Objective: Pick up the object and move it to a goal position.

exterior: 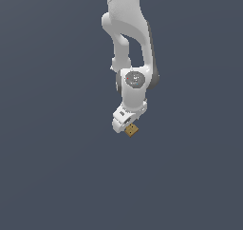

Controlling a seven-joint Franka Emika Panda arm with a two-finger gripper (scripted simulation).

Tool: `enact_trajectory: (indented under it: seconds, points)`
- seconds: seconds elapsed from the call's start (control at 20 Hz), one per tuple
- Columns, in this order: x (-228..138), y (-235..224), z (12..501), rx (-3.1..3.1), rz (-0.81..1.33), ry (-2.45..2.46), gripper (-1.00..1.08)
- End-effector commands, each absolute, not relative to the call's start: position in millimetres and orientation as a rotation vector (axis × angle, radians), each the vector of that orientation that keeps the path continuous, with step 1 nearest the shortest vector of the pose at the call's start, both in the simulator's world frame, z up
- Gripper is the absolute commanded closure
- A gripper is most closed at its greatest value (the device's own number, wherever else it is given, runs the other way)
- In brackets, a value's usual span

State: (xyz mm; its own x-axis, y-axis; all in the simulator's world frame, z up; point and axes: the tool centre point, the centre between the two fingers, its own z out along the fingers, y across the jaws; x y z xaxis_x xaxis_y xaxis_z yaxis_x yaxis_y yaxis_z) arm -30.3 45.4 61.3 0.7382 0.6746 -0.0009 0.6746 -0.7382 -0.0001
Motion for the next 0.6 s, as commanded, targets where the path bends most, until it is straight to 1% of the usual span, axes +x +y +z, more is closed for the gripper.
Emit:
enact_trajectory:
  seconds: [0.0,0.25,0.55]
  points:
    - [-30,45,61,2.928,-0.001,1.137,-0.92]
    - [-31,45,53,2.928,-0.001,1.138,-0.92]
    - [-32,46,25,2.926,-0.001,1.143,-0.92]
